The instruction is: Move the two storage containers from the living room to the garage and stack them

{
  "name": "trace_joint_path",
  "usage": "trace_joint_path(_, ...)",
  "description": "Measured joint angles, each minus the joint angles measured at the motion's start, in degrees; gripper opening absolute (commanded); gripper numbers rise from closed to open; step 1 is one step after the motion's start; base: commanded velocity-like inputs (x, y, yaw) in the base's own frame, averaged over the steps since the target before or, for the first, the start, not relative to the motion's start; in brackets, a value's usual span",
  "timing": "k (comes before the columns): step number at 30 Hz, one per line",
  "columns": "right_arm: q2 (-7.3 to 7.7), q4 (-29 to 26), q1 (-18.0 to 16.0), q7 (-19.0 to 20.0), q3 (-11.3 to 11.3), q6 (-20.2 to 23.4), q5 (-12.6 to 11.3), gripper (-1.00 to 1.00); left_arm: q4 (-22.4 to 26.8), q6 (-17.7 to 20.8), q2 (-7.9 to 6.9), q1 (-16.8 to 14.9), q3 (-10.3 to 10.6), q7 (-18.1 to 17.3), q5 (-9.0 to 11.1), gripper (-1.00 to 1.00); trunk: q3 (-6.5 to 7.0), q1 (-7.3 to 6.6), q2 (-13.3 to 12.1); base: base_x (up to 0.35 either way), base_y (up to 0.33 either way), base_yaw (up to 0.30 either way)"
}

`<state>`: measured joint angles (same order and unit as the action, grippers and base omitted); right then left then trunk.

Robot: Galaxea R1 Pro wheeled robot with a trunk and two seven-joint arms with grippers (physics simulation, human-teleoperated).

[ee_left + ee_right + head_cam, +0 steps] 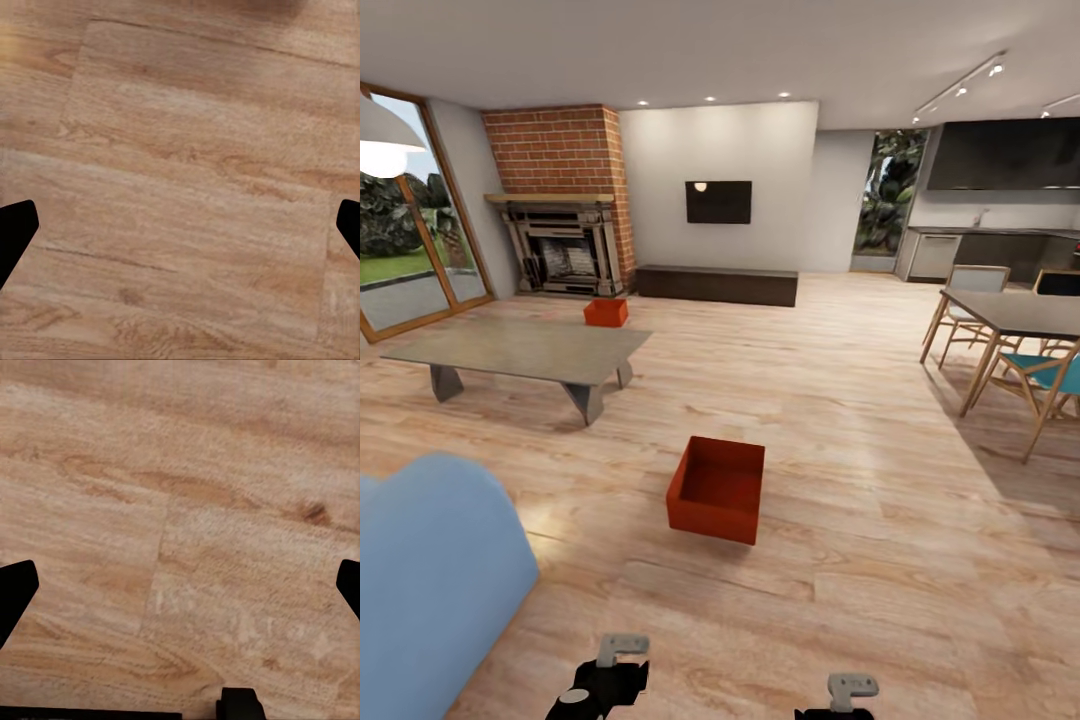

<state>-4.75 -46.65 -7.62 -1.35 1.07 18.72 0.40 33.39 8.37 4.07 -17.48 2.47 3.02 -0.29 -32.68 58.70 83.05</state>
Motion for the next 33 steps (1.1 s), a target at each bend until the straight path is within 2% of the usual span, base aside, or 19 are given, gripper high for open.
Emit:
trace_joint_path(6, 0.0, 0.0, 0.1, 0.0, 0.0, 0.0, 0.0, 1.0, 0.0, 0.0, 0.0, 0.0, 0.0, 0.0, 0.0, 1.0, 0.0, 0.0, 0.0, 0.313, 0.168, -0.02)
trace_joint_path(12, 0.0, 0.0, 0.1, 0.0, 0.0, 0.0, -0.1, 1.0, 0.0, 0.0, 0.01, 0.0, 0.0, 0.0, 0.0, 1.0, 0.0, 0.0, 0.0, 0.318, 0.144, -0.181)
trace_joint_path(28, 0.14, 0.0, 0.1, 0.0, 0.0, -0.1, 0.1, 1.0, 0.0, 0.0, -0.02, 0.0, 0.0, -0.1, 0.0, 1.0, 0.0, 0.0, 0.0, 0.34, 0.018, -0.039)
trace_joint_path(33, 1.07, 0.1, 0.2, 0.0, 0.0, -3.7, 0.0, 1.0, 0.0, -0.1, -0.08, 0.0, 0.0, -0.1, 0.1, 1.0, 0.0, 0.0, 0.0, 0.329, 0.0, -0.001)
